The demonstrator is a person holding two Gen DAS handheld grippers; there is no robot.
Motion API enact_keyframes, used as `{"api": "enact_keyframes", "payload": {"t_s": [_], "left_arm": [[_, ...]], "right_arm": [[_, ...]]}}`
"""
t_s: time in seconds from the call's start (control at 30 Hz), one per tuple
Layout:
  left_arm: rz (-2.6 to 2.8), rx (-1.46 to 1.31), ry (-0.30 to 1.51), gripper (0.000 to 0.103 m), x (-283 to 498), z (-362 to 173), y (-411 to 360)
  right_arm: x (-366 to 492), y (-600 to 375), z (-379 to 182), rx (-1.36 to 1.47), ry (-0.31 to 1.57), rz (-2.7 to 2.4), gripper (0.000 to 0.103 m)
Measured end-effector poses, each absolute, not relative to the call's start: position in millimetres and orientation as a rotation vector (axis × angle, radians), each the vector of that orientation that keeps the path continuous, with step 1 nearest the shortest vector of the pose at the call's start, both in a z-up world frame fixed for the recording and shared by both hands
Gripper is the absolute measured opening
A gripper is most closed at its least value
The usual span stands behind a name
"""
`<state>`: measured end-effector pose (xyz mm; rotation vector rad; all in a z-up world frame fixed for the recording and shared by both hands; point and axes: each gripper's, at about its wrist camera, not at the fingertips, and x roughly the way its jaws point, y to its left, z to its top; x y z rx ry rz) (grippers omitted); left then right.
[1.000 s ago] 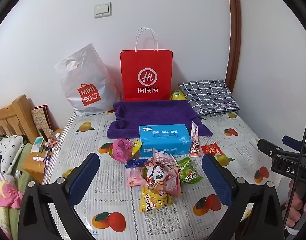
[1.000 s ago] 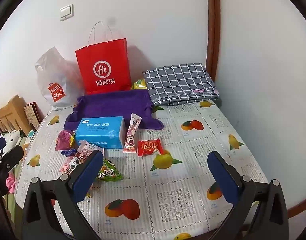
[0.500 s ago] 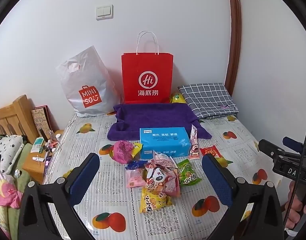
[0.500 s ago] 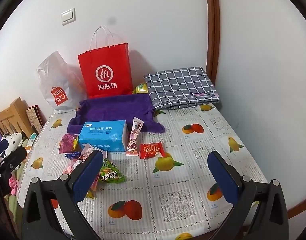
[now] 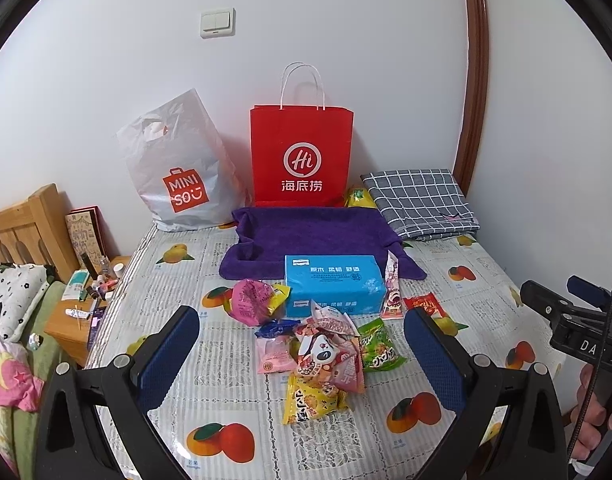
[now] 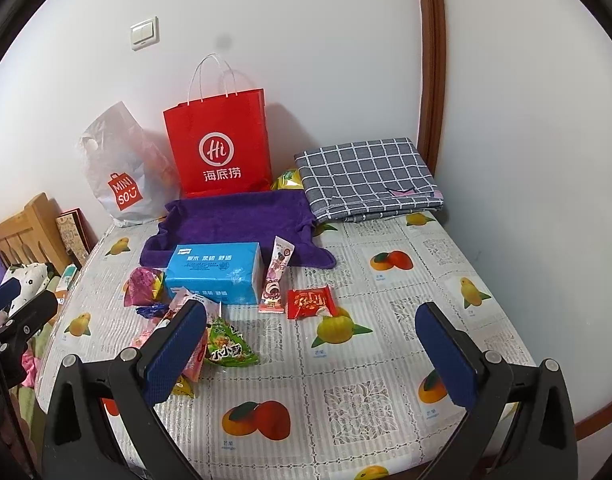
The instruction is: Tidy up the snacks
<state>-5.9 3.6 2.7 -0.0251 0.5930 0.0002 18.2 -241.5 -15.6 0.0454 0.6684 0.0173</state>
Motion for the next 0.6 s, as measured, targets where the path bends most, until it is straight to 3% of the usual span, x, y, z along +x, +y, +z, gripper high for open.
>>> {"api": "enact_keyframes", "payload": {"t_s": [0.6], "left_arm": [[0.001,-0.031,0.6,0.103,-4.5,1.6,7.1]], "right_arm": [[15.8,-237.6,-14.9,0.046,0.66,0.031,0.103]]}}
